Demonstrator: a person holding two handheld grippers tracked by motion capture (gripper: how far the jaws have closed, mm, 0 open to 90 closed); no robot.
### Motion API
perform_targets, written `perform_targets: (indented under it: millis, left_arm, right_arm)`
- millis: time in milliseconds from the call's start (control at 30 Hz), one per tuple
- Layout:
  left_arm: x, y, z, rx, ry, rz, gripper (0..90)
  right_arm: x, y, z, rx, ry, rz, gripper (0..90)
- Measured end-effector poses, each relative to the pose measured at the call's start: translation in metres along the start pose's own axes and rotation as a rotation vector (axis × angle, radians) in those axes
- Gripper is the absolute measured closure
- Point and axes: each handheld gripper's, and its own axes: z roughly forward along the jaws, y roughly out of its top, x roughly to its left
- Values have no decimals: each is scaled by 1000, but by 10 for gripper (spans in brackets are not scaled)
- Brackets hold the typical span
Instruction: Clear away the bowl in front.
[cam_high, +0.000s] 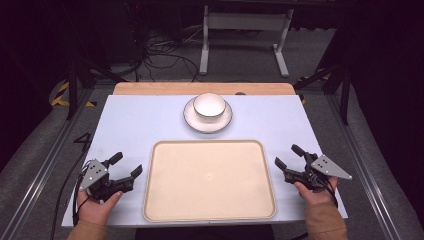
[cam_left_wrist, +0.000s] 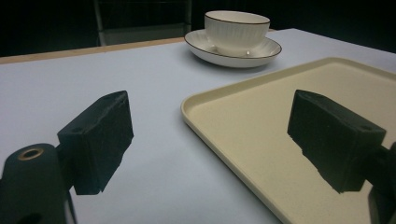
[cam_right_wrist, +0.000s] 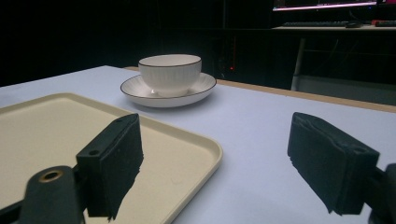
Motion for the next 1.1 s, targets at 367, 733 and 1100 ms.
perform_targets:
  millis: [367, 733, 1100]
  left_arm:
    - [-2, 1, 0, 13, 8, -2, 151]
    - [-8, 9, 1, 31, 7, -3, 161]
    - [-11, 34, -3, 18, -5, -13, 166]
  right_arm:
    - [0, 0, 0, 1, 4, 4, 190]
    - [0, 1, 0, 6, 12, -9, 201]
    - [-1, 3, 0, 7, 15, -25, 218]
